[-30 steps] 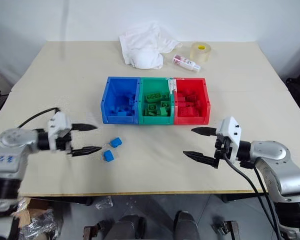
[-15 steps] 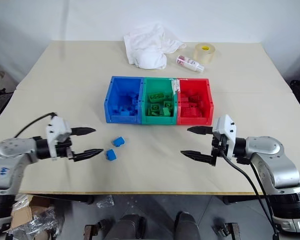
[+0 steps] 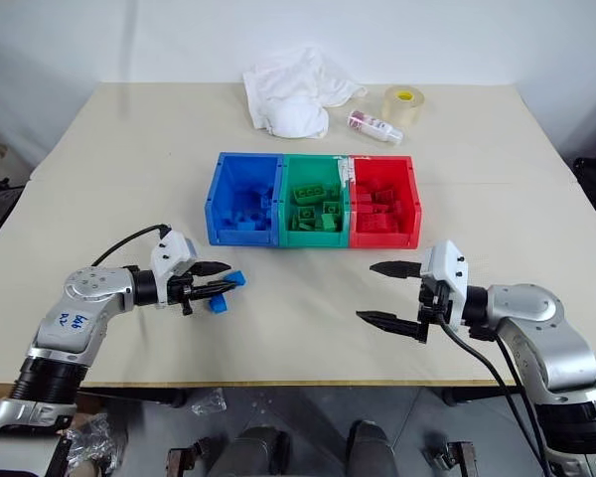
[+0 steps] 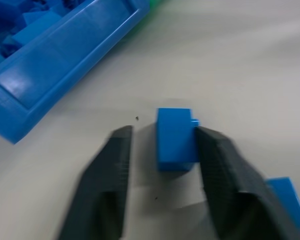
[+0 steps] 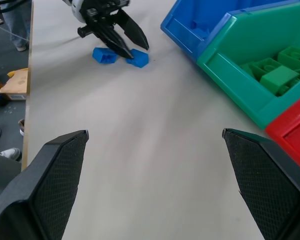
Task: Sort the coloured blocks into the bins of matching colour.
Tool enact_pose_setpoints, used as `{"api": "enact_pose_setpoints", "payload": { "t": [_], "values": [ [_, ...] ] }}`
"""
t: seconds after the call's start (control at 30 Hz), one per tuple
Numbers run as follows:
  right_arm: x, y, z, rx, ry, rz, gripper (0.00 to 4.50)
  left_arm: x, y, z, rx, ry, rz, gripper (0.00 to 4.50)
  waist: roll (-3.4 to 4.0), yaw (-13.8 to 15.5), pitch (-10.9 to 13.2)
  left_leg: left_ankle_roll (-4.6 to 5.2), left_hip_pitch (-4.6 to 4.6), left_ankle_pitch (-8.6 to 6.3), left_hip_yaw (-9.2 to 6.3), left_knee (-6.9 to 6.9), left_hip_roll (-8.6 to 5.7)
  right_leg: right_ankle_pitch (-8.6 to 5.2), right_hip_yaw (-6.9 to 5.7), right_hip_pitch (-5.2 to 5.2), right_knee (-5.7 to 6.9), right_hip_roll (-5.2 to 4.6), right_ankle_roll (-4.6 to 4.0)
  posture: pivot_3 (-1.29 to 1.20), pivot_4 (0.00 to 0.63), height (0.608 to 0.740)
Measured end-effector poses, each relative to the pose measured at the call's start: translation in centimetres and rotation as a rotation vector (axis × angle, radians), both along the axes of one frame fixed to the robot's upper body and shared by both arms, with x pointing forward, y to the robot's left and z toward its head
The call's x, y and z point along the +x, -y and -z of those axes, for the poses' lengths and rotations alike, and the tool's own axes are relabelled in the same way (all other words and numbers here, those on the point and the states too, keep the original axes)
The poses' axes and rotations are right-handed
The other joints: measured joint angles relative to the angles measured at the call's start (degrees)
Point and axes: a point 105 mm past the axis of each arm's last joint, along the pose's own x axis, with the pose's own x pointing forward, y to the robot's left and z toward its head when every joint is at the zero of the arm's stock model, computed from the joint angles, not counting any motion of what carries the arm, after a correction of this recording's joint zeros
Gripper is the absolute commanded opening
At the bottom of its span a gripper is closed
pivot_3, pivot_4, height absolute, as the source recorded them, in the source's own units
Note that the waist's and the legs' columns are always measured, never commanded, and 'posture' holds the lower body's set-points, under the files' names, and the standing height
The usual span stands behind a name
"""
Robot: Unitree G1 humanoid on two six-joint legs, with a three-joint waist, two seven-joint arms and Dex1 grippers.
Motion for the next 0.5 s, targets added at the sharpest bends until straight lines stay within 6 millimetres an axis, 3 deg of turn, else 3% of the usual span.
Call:
{"api": "enact_pose_setpoints", "payload": {
  "t": [0.07,0.27,0.5],
  "values": [
    [0.0,0.0,0.0,0.001,0.002,0.004,4.5,0.2,0.1,0.0,-0.009,0.002,0.002,0.66,0.0,0.17,0.0,0.0,0.0,0.0,-0.02,0.03,0.0,0.0,0.0,0.02,0.0,-0.01,0.0,0.0,0.15,0.74],
    [-0.1,0.2,0.4,0.002,-0.011,0.024,4.5,1.5,0.3,-1.6,-0.03,0.046,-0.001,0.66,-0.02,0.15,0.01,0.0,-0.04,0.0,-0.04,0.02,-0.02,0.0,-0.03,-0.02,0.0,-0.01,0.0,0.0,0.15,0.74],
    [-0.1,0.2,0.3,0.002,-0.001,0.034,4.5,4.0,2.2,-8.7,-0.111,0.229,0.006,0.66,-0.02,0.12,0.01,0.0,-0.04,0.0,-0.02,0.03,-0.04,0.0,-0.04,-0.01,0.0,0.0,0.01,0.0,0.15,0.74]
  ]
}}
